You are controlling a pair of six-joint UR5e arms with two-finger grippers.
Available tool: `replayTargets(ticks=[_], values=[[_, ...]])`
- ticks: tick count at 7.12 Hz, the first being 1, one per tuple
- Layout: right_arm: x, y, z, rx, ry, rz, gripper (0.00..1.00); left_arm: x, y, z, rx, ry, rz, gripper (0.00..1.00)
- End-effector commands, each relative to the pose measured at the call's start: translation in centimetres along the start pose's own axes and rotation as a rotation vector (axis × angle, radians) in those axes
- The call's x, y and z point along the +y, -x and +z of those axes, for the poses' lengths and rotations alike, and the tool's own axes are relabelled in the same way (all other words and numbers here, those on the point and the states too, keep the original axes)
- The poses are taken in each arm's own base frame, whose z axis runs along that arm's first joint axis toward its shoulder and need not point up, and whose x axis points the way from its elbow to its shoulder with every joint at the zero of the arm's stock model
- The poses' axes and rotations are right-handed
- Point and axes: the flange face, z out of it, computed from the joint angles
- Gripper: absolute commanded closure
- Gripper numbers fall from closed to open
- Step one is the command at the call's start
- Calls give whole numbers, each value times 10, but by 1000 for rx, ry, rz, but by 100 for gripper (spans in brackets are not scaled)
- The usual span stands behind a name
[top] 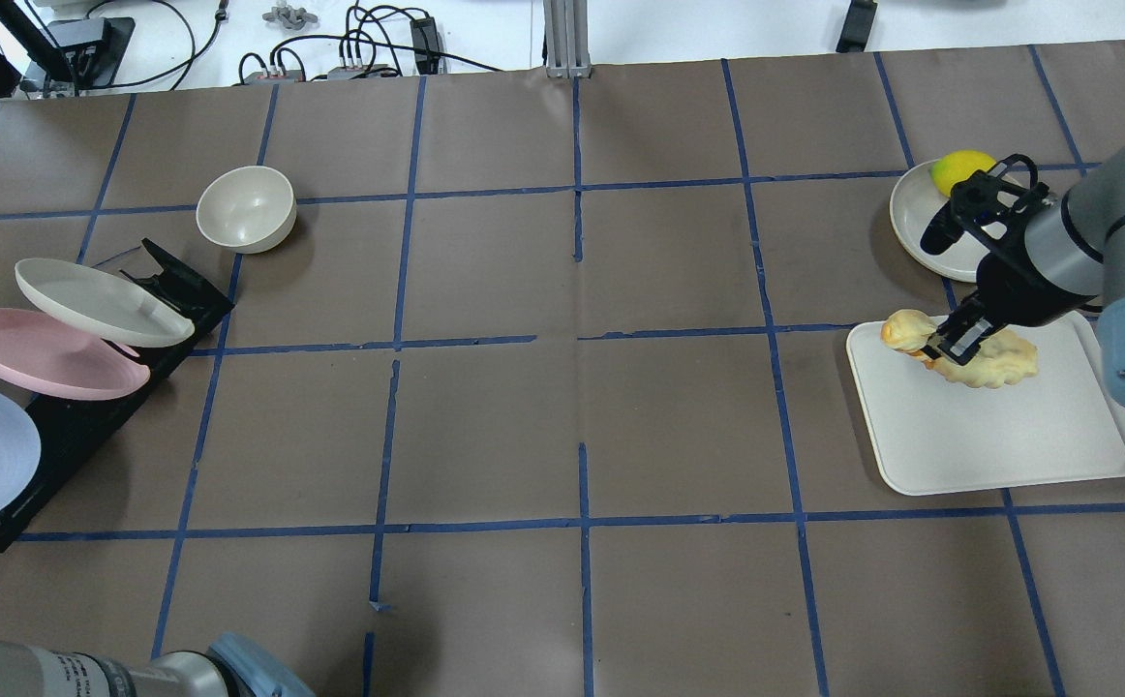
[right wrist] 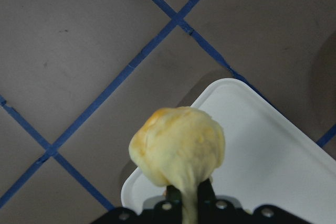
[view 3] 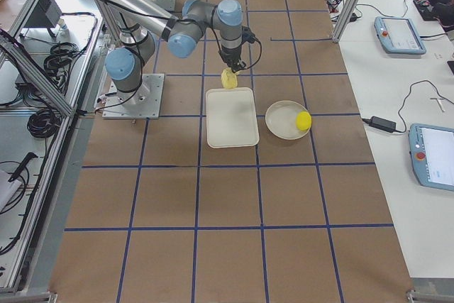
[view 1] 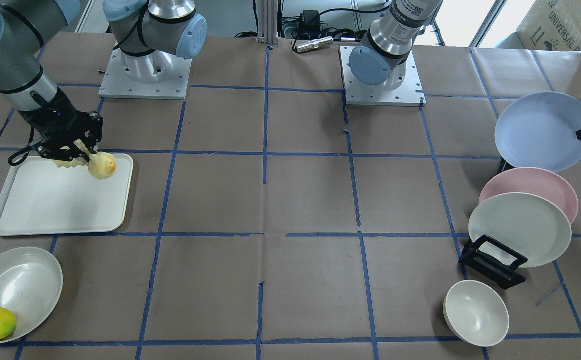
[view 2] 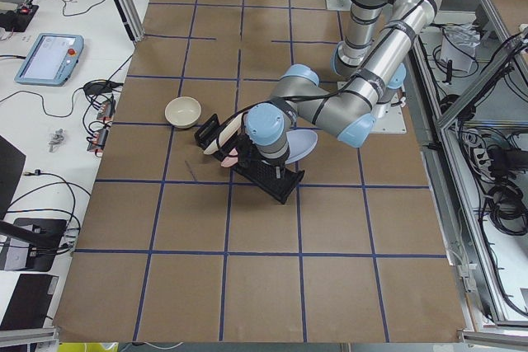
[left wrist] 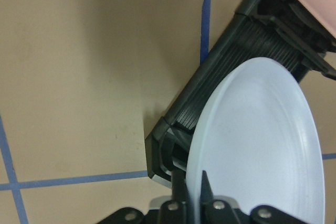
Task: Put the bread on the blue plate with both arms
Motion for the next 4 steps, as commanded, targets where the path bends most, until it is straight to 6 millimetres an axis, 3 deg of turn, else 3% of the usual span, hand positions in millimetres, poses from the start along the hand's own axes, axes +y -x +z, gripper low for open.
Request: replayTargets(ticks=[1, 2, 4], values=[[-35, 32, -40, -8, 51, 52, 90, 21, -48, -6, 45, 32, -56, 90], [-52, 48, -56, -16, 61, 67, 90, 6, -90, 7, 75, 25, -59, 90], [-65, 60, -73, 34, 101, 110, 89, -31, -165, 17, 69, 39, -137, 90]])
